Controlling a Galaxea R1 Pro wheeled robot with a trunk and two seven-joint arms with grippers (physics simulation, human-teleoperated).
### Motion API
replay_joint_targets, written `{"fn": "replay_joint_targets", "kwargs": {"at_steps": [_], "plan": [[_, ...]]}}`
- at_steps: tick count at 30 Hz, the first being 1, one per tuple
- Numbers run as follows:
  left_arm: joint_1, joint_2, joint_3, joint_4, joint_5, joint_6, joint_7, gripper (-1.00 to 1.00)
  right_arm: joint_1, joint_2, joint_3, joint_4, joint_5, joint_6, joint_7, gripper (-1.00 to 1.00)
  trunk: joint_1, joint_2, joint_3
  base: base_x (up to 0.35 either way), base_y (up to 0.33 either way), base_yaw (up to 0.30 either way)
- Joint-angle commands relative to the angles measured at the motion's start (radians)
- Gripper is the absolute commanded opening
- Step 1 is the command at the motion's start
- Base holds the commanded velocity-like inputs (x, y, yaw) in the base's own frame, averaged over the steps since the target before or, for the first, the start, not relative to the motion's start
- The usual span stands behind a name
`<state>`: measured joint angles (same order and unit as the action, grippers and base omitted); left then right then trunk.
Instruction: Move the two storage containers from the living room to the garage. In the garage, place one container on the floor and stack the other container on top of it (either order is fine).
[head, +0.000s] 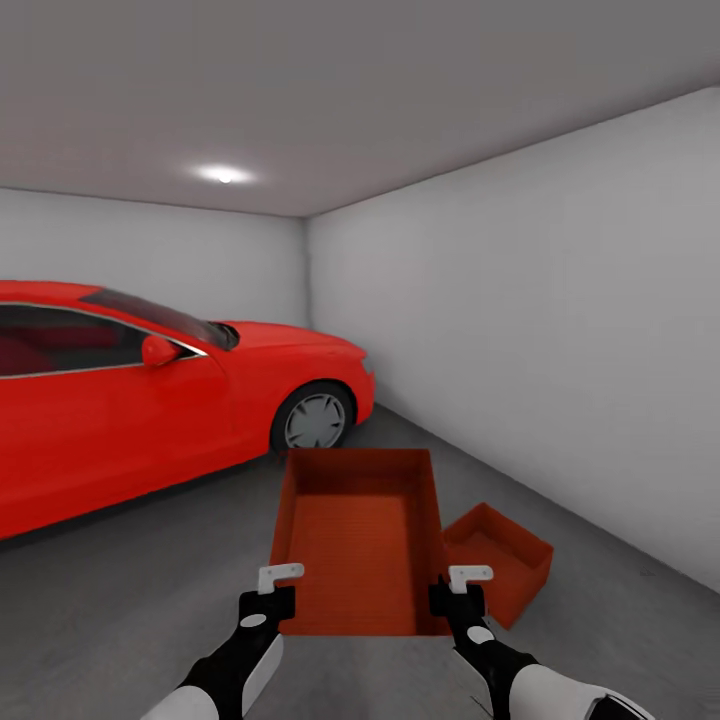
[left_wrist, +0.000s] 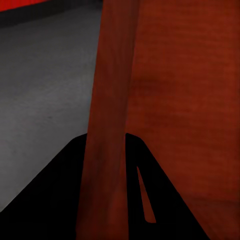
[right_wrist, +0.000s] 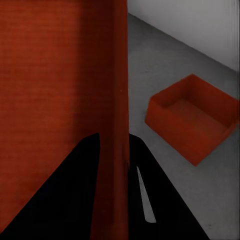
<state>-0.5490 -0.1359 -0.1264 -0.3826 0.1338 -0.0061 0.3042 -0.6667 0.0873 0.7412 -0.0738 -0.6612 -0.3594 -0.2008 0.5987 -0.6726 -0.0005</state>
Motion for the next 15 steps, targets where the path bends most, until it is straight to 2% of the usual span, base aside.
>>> {"fn": "replay_joint_targets", "kwargs": {"at_steps": [1, 15], "plan": [[0.000, 0.049, 0.024, 0.001, 0.021, 0.000, 0.006, -1.00, -0.001, -0.006, -0.057, -0.004, 0.015, -0.001, 0.003, -1.00, 0.001, 0.000, 0.000, 0.321, 0.000, -0.282], [0.000, 0.049, 0.024, 0.001, 0.021, 0.000, 0.006, -1.00, -0.001, -0.006, -0.057, -0.004, 0.015, -0.001, 0.003, -1.00, 0.001, 0.000, 0.000, 0.321, 0.000, -0.282]]}}
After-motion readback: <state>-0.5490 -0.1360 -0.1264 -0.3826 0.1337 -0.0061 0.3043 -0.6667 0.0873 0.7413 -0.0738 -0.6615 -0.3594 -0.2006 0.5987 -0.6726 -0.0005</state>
